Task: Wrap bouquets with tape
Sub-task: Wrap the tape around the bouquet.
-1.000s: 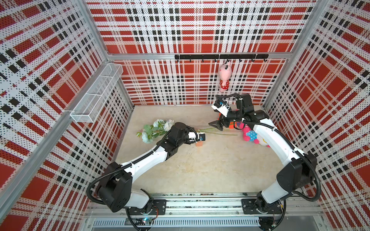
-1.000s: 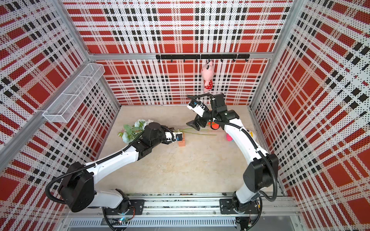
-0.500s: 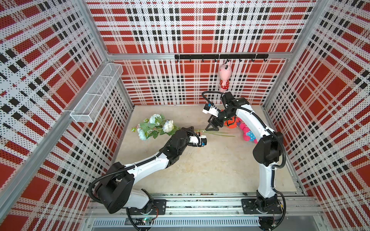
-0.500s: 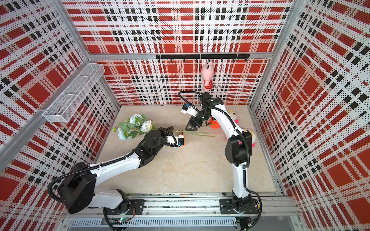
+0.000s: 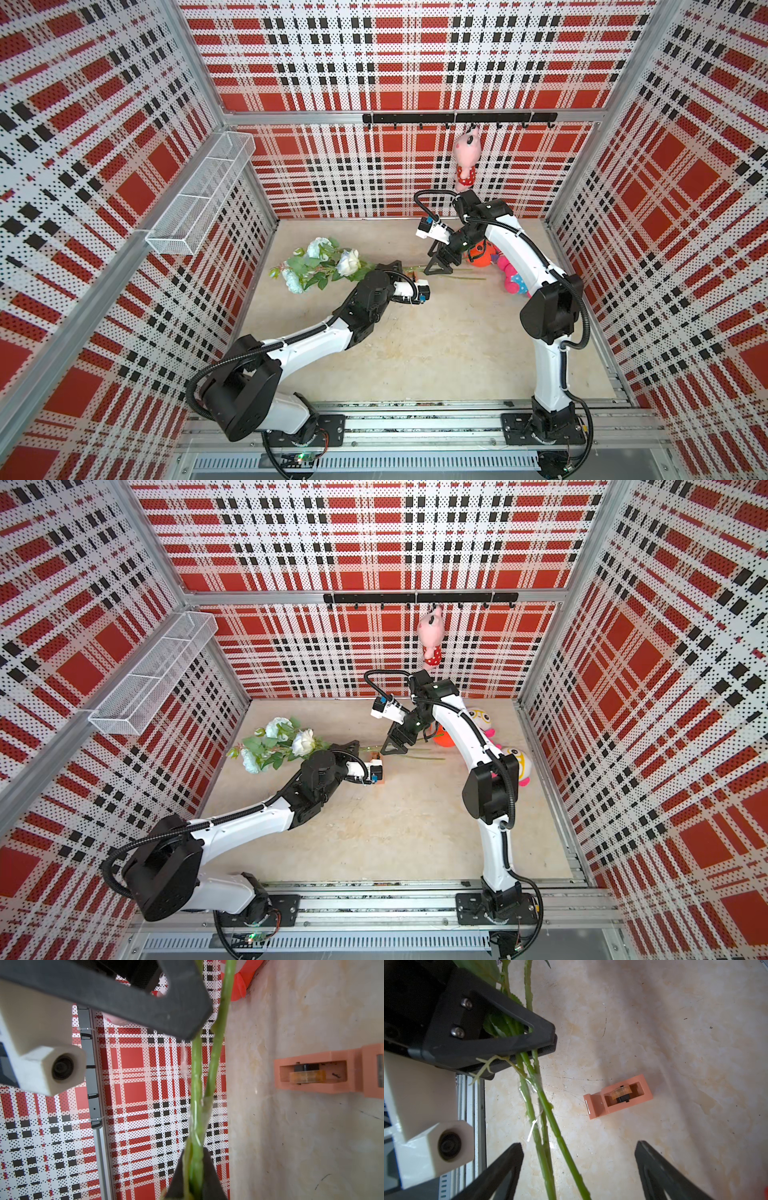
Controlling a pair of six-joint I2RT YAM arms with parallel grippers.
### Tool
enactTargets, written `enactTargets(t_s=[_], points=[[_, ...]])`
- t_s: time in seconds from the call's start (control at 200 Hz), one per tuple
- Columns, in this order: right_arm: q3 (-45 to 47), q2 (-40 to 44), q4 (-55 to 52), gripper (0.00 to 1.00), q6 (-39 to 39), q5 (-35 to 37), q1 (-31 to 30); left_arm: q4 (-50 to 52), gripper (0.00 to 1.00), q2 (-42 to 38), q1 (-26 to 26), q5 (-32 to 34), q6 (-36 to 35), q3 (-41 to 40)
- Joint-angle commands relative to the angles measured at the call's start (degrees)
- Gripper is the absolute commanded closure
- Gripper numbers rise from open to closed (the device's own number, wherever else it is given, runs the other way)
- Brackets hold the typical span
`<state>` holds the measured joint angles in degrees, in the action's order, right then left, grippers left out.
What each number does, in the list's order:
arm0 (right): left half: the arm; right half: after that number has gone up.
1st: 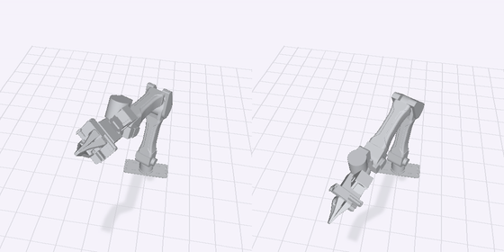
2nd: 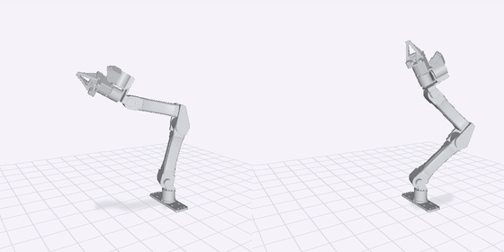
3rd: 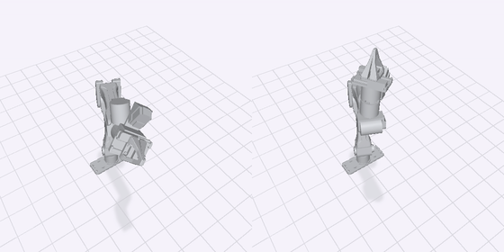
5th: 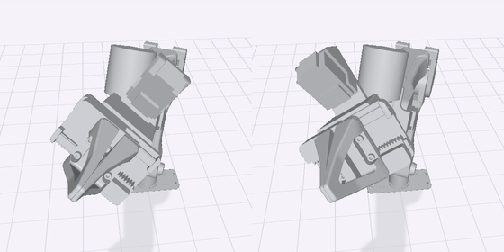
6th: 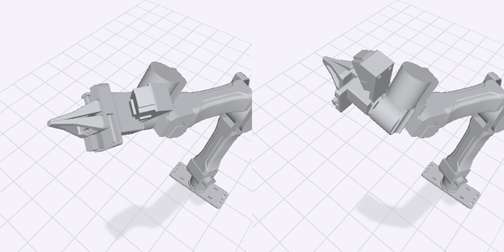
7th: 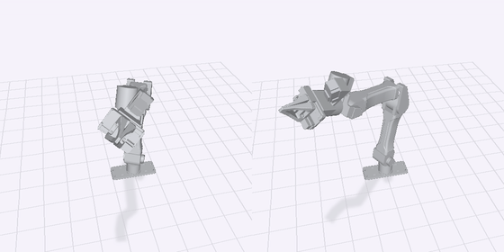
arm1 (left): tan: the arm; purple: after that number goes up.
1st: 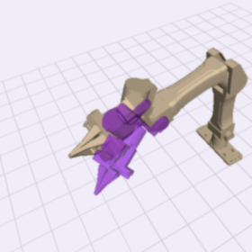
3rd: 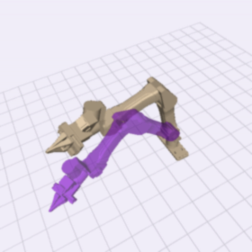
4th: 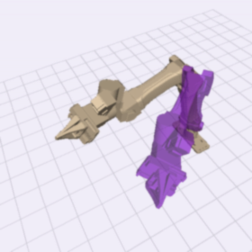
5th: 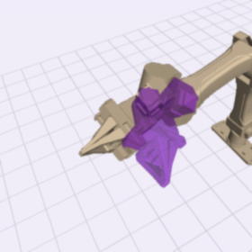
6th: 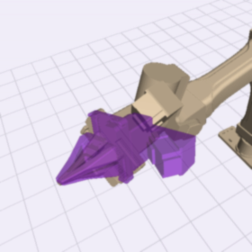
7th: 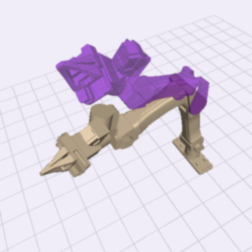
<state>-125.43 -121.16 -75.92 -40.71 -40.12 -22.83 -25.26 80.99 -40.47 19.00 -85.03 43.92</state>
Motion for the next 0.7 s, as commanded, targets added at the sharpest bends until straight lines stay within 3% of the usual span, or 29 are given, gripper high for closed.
enactTargets(t_s=[0.0, 0.16, 0.286, 0.346, 0.436, 0.526, 0.646, 0.696], points=[[-0.8, 1.9, -2.6, 0.11, -2.7, -0.6, -0.8, -5.4, 1.0, -0.3, 0.2, -0.7, 0.4, 0.3], [-0.9, -0.2, -2.5, 0.11, -3.2, 1.3, -1.4, -5.3, 1.0, 0.0, 0.5, -1.1, 0.8, 0.7], [-1.9, -1.9, -2.1, 0.23, -3.1, 3.8, -1.8, -4.2, 1.0, 0.5, 0.5, -1.7, 1.0, 1.4], [-1.4, -2.0, -0.6, 0.36, -3.1, 5.1, -1.9, -4.1, 1.0, 0.6, 0.5, -1.8, 1.1, 1.7], [-1.1, -2.0, 2.1, 0.68, -2.2, 6.9, -1.9, -3.5, 1.0, 0.7, 0.6, -2.3, 1.6, 2.2], [0.7, -1.1, 5.7, 0.77, -1.7, 8.5, -2.0, -3.3, 1.0, 0.5, 0.7, -3.1, 2.3, 2.4], [4.2, 0.7, 12.4, 1.0, -0.6, 12.2, -2.6, -3.1, 1.0, -0.2, 1.7, -6.3, 6.7, 3.1], [6.5, 1.8, 16.3, 1.0, 0.3, 13.4, -2.5, -3.1, 1.0, -0.8, 2.2, -8.0, 8.2, 3.2]])
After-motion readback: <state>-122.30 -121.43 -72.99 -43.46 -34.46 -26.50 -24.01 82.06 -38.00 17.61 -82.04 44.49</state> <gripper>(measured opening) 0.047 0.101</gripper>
